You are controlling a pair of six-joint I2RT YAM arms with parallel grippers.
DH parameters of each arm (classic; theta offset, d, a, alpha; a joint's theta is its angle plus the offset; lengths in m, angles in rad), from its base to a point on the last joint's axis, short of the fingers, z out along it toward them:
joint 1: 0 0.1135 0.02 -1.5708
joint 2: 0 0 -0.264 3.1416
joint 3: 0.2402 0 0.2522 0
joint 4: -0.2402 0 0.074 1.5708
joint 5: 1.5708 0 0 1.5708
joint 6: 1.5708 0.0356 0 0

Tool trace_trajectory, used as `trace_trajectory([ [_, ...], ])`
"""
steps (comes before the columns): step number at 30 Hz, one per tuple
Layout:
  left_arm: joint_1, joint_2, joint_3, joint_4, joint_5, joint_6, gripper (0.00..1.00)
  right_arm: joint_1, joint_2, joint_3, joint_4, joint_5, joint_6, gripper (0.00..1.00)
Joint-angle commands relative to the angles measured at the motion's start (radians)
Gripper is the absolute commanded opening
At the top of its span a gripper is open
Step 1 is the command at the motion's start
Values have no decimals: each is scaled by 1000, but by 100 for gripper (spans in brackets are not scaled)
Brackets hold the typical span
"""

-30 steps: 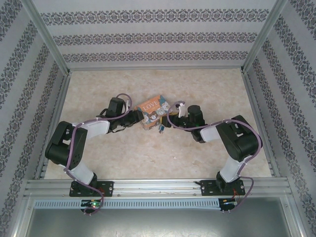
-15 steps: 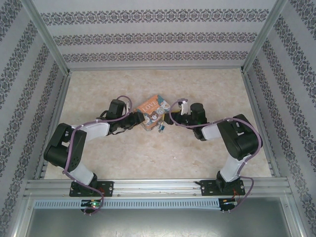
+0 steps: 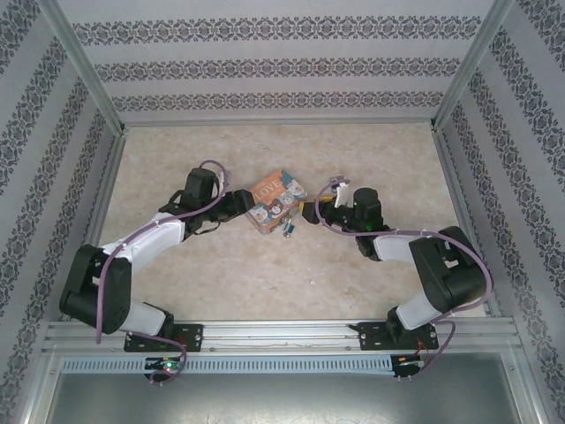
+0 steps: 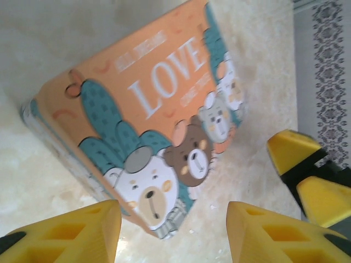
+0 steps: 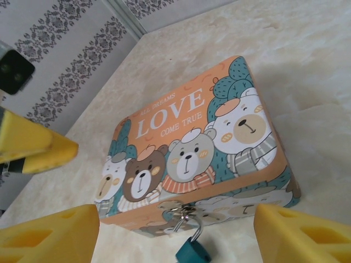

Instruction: Unlock the padlock with the key

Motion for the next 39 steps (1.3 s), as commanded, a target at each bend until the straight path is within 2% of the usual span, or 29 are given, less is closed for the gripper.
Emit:
trace_trajectory([
  [1, -6, -41, 45, -61, -23, 55, 53, -12, -43, -19, -35, 0, 44, 74],
  [8, -25, -7, 75, 13, 38, 19, 44, -20, -48, -4, -102, -58, 170, 70],
  [15, -51, 112, 124, 94, 109, -29, 32, -18, 39, 16, -75, -83, 248, 67],
  [18, -57, 158, 140, 116, 125, -45, 27, -10, 84, 25, -60, -91, 258, 62],
  [24, -61, 231, 171, 127, 141, -55, 24, 29, 152, 44, -20, -79, 248, 61],
  [39, -67, 317, 182, 111, 120, -51, 21, 56, 309, 96, 49, -147, 212, 48],
])
